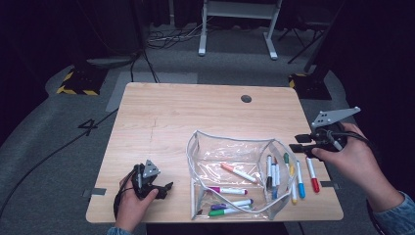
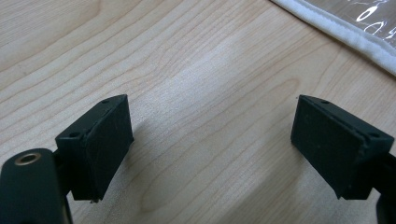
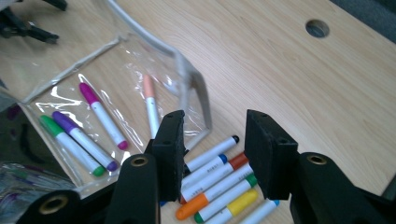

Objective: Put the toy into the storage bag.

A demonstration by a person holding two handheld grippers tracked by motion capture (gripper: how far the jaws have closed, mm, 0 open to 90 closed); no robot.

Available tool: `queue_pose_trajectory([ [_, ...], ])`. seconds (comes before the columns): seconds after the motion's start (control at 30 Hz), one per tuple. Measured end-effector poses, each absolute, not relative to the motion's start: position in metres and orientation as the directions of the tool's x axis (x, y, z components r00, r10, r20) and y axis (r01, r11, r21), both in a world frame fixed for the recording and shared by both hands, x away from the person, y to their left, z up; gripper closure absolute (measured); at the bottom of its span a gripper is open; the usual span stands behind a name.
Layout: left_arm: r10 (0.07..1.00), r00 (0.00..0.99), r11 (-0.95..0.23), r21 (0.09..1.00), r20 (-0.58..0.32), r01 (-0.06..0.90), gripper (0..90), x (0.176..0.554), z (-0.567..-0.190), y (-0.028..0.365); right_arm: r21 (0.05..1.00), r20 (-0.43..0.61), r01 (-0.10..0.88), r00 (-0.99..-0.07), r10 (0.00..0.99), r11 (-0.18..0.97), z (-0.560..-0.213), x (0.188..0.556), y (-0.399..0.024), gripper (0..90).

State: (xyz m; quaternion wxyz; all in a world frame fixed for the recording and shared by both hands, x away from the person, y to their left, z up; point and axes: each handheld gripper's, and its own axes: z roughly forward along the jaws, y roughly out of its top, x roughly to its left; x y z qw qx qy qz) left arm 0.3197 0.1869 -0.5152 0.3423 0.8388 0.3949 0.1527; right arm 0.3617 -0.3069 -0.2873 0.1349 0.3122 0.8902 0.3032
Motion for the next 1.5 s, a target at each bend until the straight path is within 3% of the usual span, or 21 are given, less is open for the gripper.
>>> queue_pose_trajectory([
  [0.63,0.767,0.641,-0.451,0.694,-0.021,0.561,13.0,0.320,-0.515,0.187,0.543,-0.004,0.670,-0.600,0.800,0.506,-0.358,0.390,-0.380,58.8],
  [1.17,0.765,0.644,-0.456,0.692,-0.018,0.560,12.9,0.320,-0.515,0.187,0.380,0.038,0.821,-0.474,0.880,0.426,-0.439,0.403,-0.416,51.3],
  [1.37,0.765,0.644,-0.453,0.692,-0.023,0.562,12.9,0.320,-0.515,0.187,0.284,0.024,0.868,-0.431,0.902,0.407,-0.462,0.409,-0.414,60.1],
  [1.5,0.764,0.644,-0.453,0.692,-0.023,0.562,12.8,0.320,-0.515,0.187,0.242,0.003,0.885,-0.411,0.912,0.398,-0.467,0.408,-0.412,75.3],
])
